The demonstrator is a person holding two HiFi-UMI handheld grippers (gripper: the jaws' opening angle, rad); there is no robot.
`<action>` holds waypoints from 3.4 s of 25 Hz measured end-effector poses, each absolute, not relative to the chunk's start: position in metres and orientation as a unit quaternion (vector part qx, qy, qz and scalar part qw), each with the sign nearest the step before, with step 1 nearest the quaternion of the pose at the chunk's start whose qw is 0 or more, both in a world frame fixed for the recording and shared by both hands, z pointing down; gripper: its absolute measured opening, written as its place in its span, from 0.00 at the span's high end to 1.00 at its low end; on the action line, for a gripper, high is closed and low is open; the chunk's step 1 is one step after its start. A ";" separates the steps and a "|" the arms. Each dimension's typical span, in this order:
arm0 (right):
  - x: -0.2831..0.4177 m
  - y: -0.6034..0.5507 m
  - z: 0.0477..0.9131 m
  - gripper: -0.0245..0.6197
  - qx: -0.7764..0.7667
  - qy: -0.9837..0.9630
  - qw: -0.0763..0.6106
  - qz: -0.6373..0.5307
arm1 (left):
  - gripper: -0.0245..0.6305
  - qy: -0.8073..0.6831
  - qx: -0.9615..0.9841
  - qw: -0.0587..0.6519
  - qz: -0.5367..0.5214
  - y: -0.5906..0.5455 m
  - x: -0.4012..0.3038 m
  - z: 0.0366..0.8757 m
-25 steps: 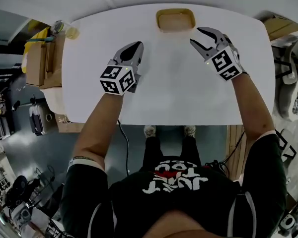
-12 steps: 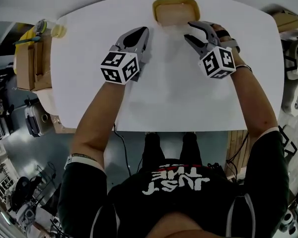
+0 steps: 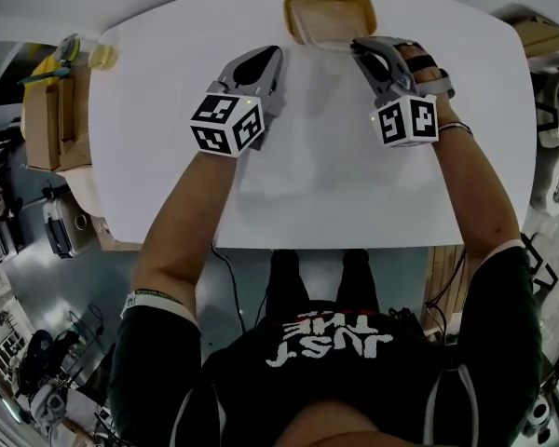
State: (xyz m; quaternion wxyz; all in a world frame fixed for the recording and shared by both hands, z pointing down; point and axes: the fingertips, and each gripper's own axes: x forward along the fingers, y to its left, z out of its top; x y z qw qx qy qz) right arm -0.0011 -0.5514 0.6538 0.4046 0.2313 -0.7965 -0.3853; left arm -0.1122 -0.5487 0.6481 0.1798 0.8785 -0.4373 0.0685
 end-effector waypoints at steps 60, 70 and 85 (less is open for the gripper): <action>0.024 -0.417 0.178 0.92 0.373 -0.718 0.301 -0.506 | 0.96 -0.457 0.888 -0.033 -0.041 -0.398 -0.145 0.186; 0.041 -0.390 0.117 0.92 0.412 -0.760 0.236 -0.445 | 0.96 -0.442 0.894 -0.054 -0.055 -0.367 -0.146 0.126; 0.095 -0.395 0.068 0.92 0.438 -0.886 -0.027 -0.147 | 0.96 -0.409 0.907 -0.027 -0.099 -0.360 -0.133 0.108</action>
